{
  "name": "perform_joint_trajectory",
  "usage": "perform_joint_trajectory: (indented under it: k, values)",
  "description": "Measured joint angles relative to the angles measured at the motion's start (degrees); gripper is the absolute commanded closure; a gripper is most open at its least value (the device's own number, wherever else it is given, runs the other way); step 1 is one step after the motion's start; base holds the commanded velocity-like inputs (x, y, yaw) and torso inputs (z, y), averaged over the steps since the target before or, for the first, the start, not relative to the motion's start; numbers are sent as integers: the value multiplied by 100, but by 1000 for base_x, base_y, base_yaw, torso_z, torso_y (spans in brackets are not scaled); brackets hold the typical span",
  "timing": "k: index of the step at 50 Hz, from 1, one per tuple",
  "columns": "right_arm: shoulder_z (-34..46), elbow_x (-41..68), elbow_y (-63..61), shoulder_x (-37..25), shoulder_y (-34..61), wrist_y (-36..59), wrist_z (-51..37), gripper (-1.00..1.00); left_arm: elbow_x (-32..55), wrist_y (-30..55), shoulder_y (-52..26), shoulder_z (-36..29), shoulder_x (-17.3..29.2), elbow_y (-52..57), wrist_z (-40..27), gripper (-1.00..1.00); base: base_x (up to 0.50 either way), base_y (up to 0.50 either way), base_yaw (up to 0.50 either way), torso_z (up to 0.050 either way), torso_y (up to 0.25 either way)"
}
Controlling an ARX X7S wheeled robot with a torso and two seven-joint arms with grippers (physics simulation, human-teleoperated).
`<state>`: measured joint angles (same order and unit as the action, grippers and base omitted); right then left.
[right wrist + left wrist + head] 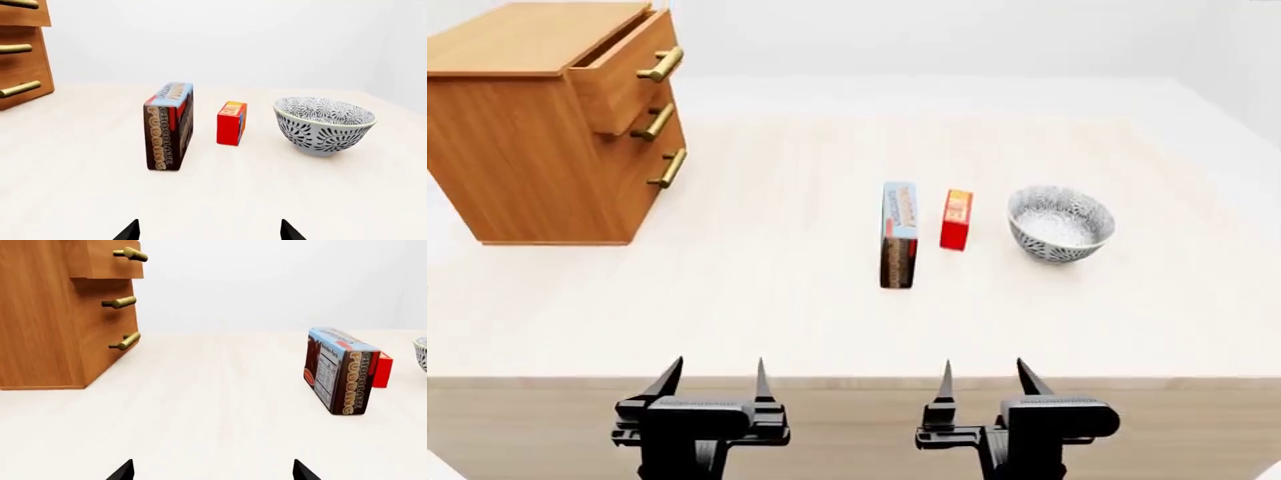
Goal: Put the butter at the back in the top drawer of the cabinet and close it.
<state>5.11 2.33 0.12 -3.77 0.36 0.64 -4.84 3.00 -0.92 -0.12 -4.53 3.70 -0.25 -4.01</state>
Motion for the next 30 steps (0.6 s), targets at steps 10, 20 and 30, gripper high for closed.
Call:
perform_joint_trajectory:
  k: [10, 20, 30]
  values:
    - [89, 84, -7, -75, 4, -5, -69, -100, 50, -15, -1, -100, 76, 9, -77, -100, 0, 0, 0, 50, 0]
    - [163, 183, -10, -144, 2, -34, -122, -100, 100, -52, -4, -196, 148, -7, -141, -100, 0, 0, 0, 50, 0]
    - [228, 280, -14, -206, 3, -68, -167, -100, 156, -71, -7, -277, 214, -4, -202, -100, 0, 0, 0, 45, 0]
